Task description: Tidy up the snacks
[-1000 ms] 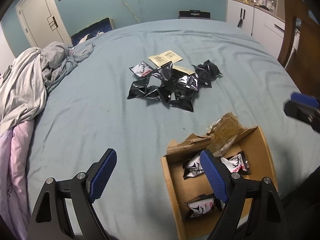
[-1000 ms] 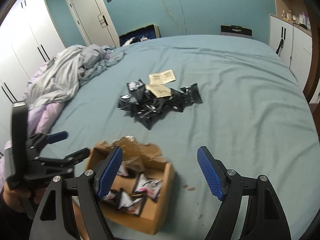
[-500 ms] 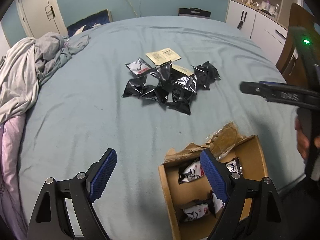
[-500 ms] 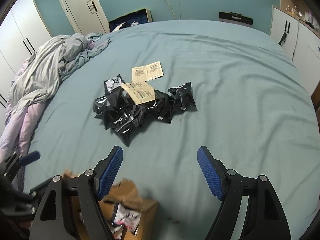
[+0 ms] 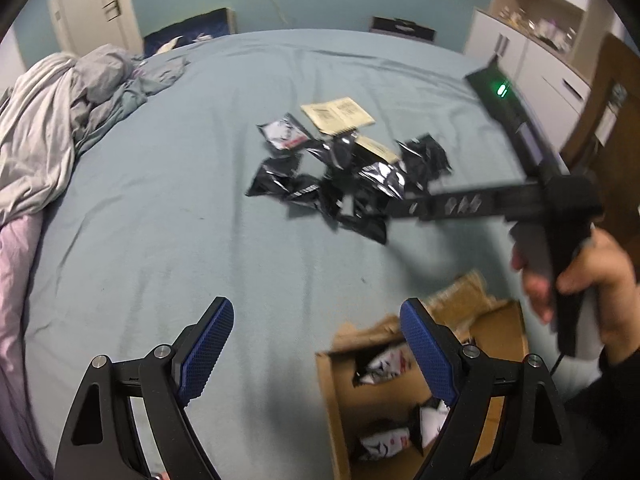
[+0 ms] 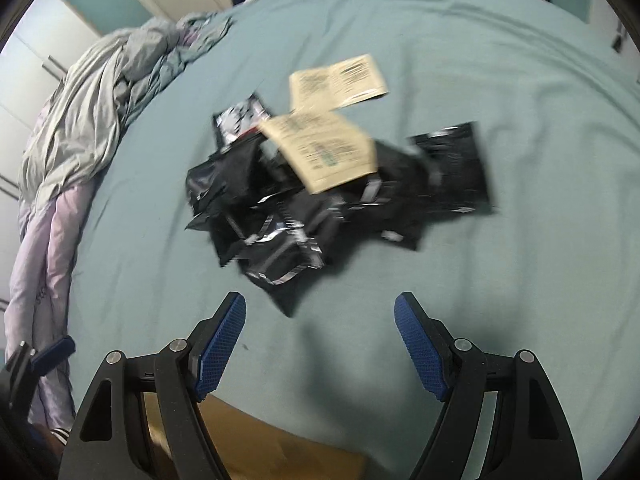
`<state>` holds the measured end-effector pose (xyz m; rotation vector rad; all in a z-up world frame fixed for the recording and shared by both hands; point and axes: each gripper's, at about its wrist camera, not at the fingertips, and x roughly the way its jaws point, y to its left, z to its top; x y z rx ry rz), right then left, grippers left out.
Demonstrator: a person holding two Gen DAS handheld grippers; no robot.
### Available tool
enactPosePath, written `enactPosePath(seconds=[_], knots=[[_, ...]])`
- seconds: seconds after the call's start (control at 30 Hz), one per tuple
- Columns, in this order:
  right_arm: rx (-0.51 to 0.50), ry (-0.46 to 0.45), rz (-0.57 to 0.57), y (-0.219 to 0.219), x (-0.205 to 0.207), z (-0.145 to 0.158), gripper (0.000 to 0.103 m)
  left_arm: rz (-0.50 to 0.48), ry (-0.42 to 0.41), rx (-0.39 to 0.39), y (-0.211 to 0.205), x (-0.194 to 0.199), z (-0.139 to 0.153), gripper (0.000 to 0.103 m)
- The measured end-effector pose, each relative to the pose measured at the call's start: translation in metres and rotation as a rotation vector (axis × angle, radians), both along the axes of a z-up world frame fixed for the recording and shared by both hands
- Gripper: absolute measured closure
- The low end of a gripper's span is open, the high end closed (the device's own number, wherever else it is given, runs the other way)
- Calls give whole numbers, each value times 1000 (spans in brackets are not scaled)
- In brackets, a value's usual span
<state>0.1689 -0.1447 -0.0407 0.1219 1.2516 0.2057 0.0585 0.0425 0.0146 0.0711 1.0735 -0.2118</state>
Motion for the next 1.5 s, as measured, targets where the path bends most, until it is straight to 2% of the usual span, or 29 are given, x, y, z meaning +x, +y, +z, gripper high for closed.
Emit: enactPosePath(seconds=[0.13,0.3,0.33,0.37,0.4,0.43,0.53,0.63,0.7,0.77,0.87,0.97,1.07,1.1,1.17,1.2,1.23,1.27,1.33,1.37,1.4,1.43,1.5], knots=[[-57,15,87,29,22,-20,27,55,1,-11,12,8,-3,17],[-74,77,102,44,55,-47,27,65,7,19,14,19,-12,17],[-89,68,104,47,57,-50,31,68,7,20,14,22,-14,17],[-114,46,106,48,58,-51,45,72,6,19,16,25,-15,17],[-130,35,105,48,57,-50,53,80,4,16,18,29,-17,17],[-132,20,105,46,56,-48,55,90,3,10,21,35,-18,17],[-68,35,103,37,49,-42,57,102,2,-6,26,60,-24,17],[23,21,79,19,36,-20,57,62,28,-46,28,88,-36,17],[66,-8,63,9,22,-2,57,40,34,-102,28,108,-45,17],[91,-39,41,-3,-3,17,57,84,41,-132,31,134,-57,17],[127,-87,11,-19,-43,41,57,100,47,-175,30,161,-70,17],[197,-152,-34,-37,-92,61,57,116,70,-163,27,182,-83,17],[212,-205,-65,-55,-146,65,56,85,178,-141,18,196,-105,19],[208,-219,-78,-58,-164,63,56,81,190,-131,16,196,-109,19],[188,-233,-106,-63,-192,59,56,55,155,-86,9,189,-108,19],[179,-239,-120,-64,-199,60,56,45,156,-61,5,186,-108,28],[165,-248,-127,-63,-205,61,56,50,151,-37,4,183,-107,46],[144,-257,-122,-61,-206,63,55,60,143,-14,5,180,-106,47],[120,-269,-120,-55,-200,66,55,77,144,-49,11,172,-101,61],[117,-265,-119,-54,-200,66,55,91,141,-59,15,168,-98,64],[105,-257,-118,-50,-197,64,55,107,135,-62,21,158,-94,75],[86,-251,-114,-45,-198,63,55,114,133,-60,24,153,-92,100],[60,-251,-104,-36,-197,63,55,146,129,-31,33,140,-86,103]])
